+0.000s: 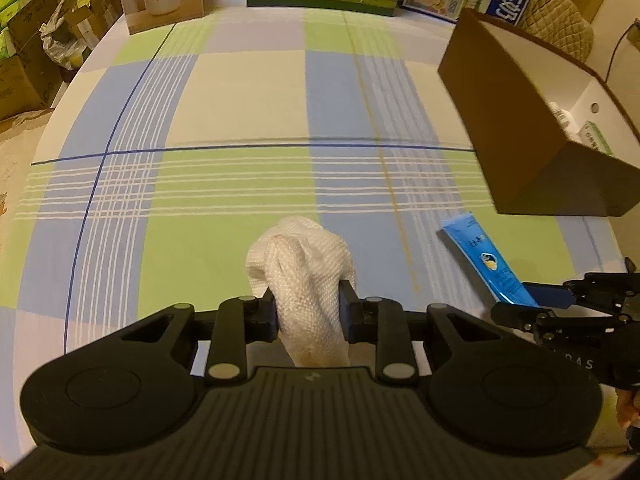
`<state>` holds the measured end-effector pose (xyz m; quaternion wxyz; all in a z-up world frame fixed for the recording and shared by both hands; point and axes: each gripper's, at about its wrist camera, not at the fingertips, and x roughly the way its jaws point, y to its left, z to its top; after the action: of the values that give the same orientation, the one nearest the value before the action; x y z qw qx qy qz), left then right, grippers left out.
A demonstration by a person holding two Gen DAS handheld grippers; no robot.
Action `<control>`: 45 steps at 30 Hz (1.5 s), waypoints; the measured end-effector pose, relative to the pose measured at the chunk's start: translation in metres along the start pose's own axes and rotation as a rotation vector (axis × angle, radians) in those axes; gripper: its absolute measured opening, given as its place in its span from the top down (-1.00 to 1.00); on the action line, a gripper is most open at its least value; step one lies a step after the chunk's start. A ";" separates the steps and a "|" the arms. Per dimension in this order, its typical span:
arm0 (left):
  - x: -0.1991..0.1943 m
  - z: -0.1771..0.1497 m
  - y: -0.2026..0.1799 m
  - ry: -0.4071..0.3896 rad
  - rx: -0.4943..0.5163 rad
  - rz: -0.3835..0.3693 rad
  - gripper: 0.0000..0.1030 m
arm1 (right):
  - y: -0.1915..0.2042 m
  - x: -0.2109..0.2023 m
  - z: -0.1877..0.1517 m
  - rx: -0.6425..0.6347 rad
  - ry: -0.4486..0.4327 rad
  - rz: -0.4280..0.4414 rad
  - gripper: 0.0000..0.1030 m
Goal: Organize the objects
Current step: 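Lift the white cloth and blue tube and carry both over the brown box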
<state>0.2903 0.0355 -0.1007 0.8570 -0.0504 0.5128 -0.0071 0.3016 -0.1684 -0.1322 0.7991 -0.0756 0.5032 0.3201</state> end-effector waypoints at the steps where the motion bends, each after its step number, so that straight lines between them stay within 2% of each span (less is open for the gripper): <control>1: -0.004 0.000 -0.003 -0.006 0.002 -0.006 0.55 | 0.000 -0.004 0.000 0.001 -0.004 0.004 0.35; 12: -0.045 0.011 -0.050 -0.089 0.047 -0.093 0.55 | -0.016 -0.064 0.005 0.029 -0.101 0.027 0.35; 21: -0.056 0.033 -0.102 -0.124 0.108 -0.135 0.55 | -0.053 -0.110 0.015 0.080 -0.174 0.033 0.35; 26: -0.058 0.046 -0.133 -0.154 0.132 -0.160 0.55 | -0.074 -0.132 0.018 0.091 -0.176 0.098 0.36; 31: -0.056 0.051 -0.152 -0.146 0.138 -0.164 0.55 | -0.093 -0.153 0.013 0.138 -0.194 0.152 0.36; 38: -0.056 0.065 -0.178 -0.159 0.157 -0.164 0.55 | -0.126 -0.175 0.023 0.178 -0.266 0.115 0.36; 45: -0.048 0.087 -0.209 -0.180 0.187 -0.171 0.55 | -0.163 -0.180 0.042 0.212 -0.313 0.054 0.36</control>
<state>0.3526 -0.1628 0.0021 0.8966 -0.0142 0.4250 -0.1234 0.3774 -0.3555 0.0085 0.8623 0.0732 0.4054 0.2944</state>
